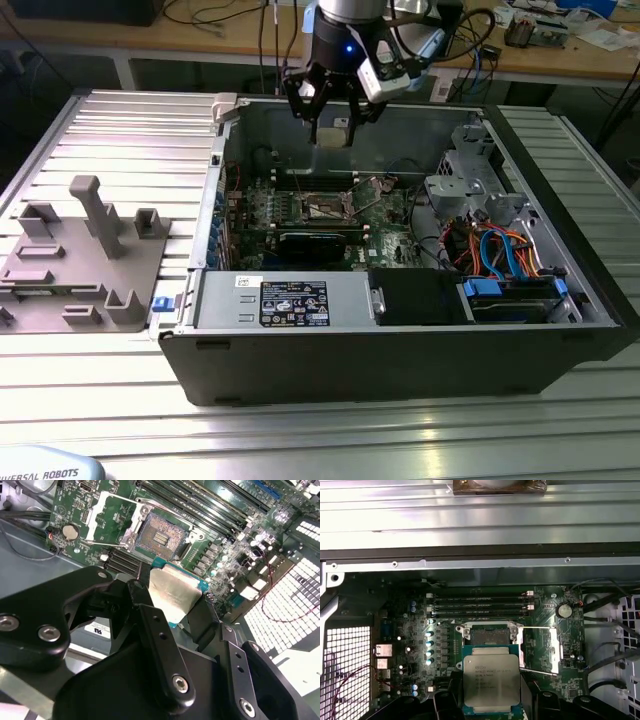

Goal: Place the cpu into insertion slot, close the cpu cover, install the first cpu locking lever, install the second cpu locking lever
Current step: 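Place the cpu into insertion slot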

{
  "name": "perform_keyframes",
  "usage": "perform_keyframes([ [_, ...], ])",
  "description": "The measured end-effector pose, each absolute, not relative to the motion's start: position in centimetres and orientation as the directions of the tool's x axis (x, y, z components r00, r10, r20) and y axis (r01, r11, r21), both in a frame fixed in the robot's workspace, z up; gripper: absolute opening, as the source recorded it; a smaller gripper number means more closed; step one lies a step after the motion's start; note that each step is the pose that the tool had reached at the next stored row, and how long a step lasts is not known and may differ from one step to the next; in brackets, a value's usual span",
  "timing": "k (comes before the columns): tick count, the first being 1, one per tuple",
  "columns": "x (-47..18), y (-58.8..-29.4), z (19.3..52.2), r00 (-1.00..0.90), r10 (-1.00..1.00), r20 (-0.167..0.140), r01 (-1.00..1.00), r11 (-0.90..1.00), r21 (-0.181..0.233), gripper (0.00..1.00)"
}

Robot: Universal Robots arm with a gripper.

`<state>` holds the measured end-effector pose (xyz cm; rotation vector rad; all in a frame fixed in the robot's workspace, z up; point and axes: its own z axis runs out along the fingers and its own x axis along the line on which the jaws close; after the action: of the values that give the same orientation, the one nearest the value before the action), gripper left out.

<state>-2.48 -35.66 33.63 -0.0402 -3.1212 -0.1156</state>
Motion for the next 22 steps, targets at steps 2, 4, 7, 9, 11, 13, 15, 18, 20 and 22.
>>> perform_keyframes([
  [2, -2.5, -35.7, 33.5, -1.0, 0.025, 0.019, 0.026, 0.997, 0.074, 0.54],
  [4, -2.5, -35.7, 33.4, -1.0, 0.025, 0.019, 0.026, 0.997, 0.074, 0.54],
  [7, -2.5, -35.7, 33.1, -1.0, 0.025, 0.019, 0.026, 0.997, 0.074, 0.54],
  [9, -2.5, -35.7, 32.9, -1.0, 0.025, 0.019, 0.026, 0.997, 0.074, 0.54],
  [11, -2.5, -35.7, 32.8, -1.0, 0.025, 0.019, 0.026, 0.997, 0.074, 0.54],
  [13, -2.5, -35.7, 32.6, -1.0, 0.025, 0.019, 0.026, 0.997, 0.074, 0.54],
  [15, -2.5, -35.7, 32.5, -1.0, 0.025, 0.019, 0.026, 0.997, 0.074, 0.54],
  [18, -2.5, -35.7, 32.2, -1.0, 0.025, 0.019, 0.026, 0.997, 0.074, 0.54],
  [20, -2.5, -35.7, 31.9, -1.0, 0.025, 0.019, 0.026, 0.997, 0.074, 0.54],
  [22, -2.5, -35.7, 31.9, -1.0, 0.025, 0.019, 0.026, 0.997, 0.073, 0.54],
])
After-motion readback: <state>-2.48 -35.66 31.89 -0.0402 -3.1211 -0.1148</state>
